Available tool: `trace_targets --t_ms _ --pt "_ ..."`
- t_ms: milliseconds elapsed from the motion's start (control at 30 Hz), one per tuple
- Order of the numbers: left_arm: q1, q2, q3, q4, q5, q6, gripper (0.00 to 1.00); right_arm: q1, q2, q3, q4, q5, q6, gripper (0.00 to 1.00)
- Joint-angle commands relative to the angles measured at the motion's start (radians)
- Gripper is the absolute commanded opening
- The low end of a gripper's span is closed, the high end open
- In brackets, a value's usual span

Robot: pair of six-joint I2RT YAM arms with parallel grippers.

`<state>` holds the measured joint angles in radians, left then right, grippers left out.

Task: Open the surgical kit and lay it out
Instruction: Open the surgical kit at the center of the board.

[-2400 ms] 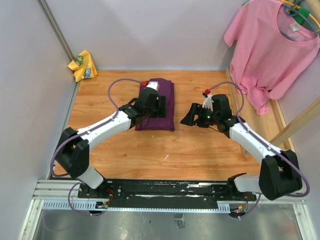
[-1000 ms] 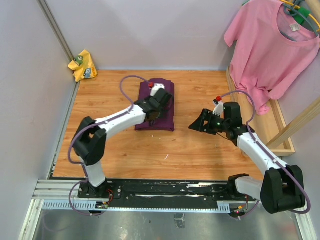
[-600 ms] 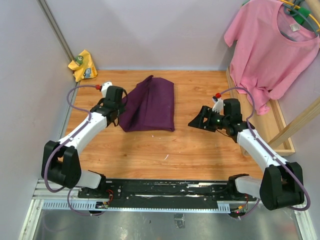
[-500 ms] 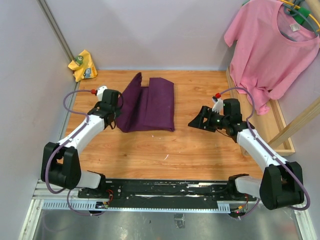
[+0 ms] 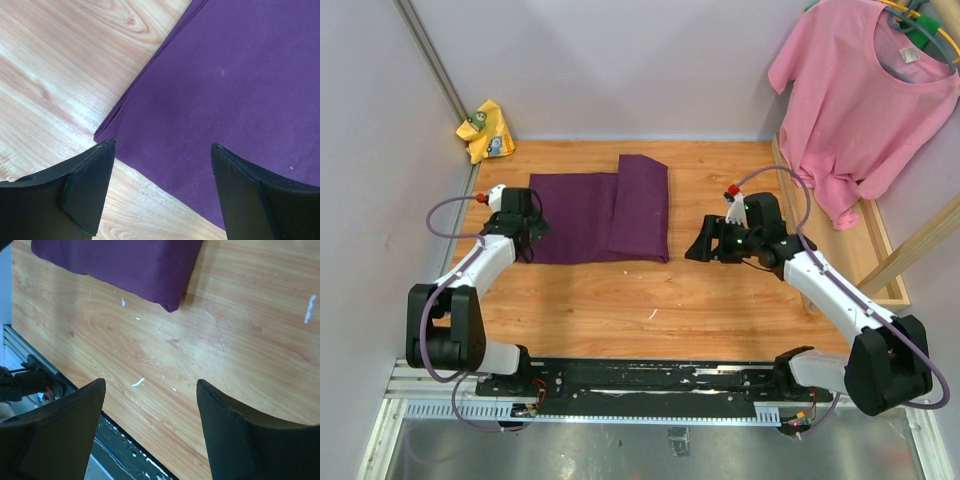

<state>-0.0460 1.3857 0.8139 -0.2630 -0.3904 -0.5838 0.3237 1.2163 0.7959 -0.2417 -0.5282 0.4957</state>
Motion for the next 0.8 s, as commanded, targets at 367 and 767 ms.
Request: trace_targets --t_ms 367,767 --pt "0.003 -0.071 -0.037 0.085 0.175 0.019 0.83 0.428 0.359 0.496 -0.168 0.483 -0.181 0.7" --pt "0.003 -0.038 -0.053 0.131 0.211 0.036 0.83 0.603 0.838 0.967 -0.317 0.786 -0.288 0.63"
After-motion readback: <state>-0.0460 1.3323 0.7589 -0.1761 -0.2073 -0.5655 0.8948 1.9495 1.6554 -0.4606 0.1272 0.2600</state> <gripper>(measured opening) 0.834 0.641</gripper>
